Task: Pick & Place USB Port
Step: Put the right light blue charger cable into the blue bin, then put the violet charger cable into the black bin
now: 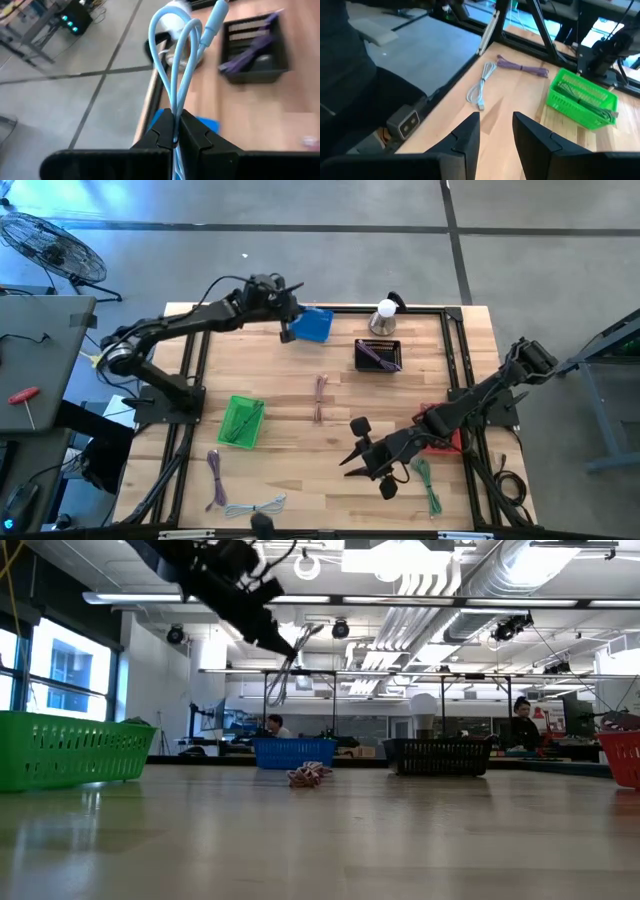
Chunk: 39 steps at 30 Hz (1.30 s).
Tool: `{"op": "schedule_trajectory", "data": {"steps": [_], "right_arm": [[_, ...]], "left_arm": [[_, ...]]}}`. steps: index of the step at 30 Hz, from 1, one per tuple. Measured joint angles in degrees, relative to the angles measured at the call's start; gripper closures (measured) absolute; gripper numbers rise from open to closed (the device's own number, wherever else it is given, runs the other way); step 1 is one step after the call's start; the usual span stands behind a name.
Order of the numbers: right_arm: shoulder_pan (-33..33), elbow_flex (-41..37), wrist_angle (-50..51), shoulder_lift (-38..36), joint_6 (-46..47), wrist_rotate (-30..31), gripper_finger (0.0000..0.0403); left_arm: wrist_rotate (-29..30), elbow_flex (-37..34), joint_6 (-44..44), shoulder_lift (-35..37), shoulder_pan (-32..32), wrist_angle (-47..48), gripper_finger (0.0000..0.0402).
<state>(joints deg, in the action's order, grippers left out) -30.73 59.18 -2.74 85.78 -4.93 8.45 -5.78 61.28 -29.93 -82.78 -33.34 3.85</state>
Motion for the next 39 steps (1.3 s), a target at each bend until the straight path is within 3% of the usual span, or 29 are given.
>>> {"op": "schedule_trajectory", "data": {"steps": [15,20,29,39], "right_arm": [[1.4,0.0,0.7,4.9,-3.1,0.1,0.0295],[2.8,0.0,0.7,5.0,-2.8,-0.2,0.0295],[3.1,0.0,-0.1,5.0,-1.5,-0.3,0.0295],[3.1,0.0,0.1,5.0,-1.5,-1.2,0.0295]], "left_arm": [[-4.2,0.0,0.2,-12.1,-6.0,-4.9,0.0401],[-6.6,0.0,0.7,-13.9,-6.5,-3.2,0.0399],[-5.4,0.0,1.5,-14.7,-6.4,-3.4,0.0347],[-5.2,0.0,3.4,-14.7,-6.4,-1.8,0.0340]]}}
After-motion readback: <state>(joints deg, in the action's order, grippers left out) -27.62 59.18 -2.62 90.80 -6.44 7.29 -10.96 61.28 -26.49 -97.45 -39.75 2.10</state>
